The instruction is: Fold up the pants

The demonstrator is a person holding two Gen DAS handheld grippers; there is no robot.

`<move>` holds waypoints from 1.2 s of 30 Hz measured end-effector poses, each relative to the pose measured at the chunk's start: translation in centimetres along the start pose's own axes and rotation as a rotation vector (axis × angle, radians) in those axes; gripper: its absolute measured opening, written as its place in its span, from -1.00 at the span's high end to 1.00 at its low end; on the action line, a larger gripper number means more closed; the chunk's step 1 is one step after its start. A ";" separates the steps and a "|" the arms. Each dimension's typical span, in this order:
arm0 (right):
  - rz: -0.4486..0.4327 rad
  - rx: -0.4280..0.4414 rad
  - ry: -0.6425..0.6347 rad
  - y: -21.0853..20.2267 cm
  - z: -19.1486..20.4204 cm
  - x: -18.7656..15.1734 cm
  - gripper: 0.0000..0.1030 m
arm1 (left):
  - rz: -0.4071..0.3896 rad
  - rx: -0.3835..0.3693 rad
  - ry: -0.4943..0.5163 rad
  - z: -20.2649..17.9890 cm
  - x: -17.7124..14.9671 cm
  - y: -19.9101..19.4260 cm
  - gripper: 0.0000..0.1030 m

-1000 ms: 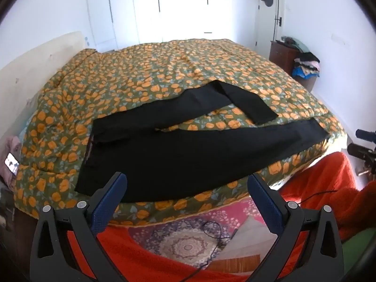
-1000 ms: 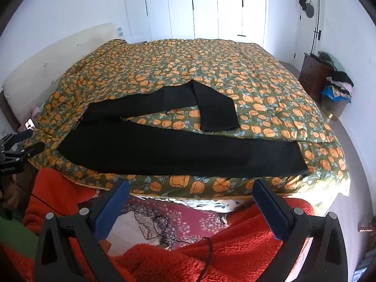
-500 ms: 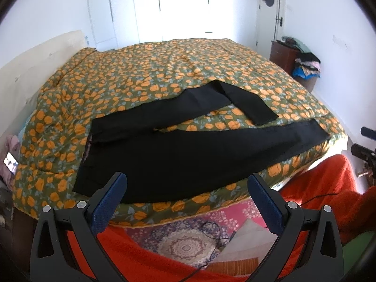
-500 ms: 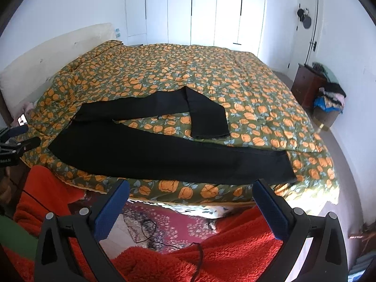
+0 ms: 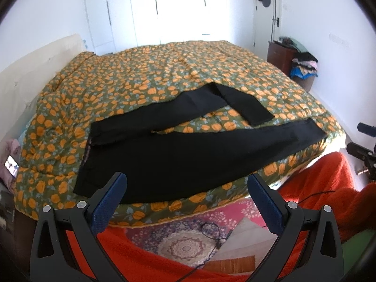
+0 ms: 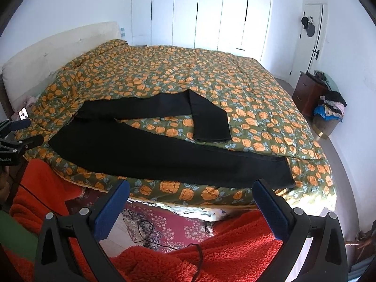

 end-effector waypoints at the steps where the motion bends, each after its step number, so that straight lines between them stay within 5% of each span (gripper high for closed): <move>1: -0.018 0.006 0.007 -0.3 -0.2 0.2 -1.00 | -0.014 0.008 -0.002 0.1 0.4 -0.4 -0.99; 17: -0.161 0.005 0.061 -3.9 0.5 4.9 -1.00 | -0.143 0.013 -0.112 3.2 2.4 -3.1 -0.99; 25: -0.171 0.010 0.049 -3.4 0.8 5.5 -1.00 | -0.111 -0.015 -0.131 2.3 2.8 -1.7 -0.99; 36: -0.205 0.041 0.079 -0.1 -0.4 7.5 -1.00 | -0.077 0.079 -0.140 4.3 2.6 0.0 -0.99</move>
Point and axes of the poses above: each gripper's, at about its wrist camera, not at the fingertips, and y roughly the way its jaws point, z to its left, x to its top, the point moved 9 cm from there along y, roughly the way its jaws point, and after that the axes turned 15 degrees about -z, right-handed, at the moved point
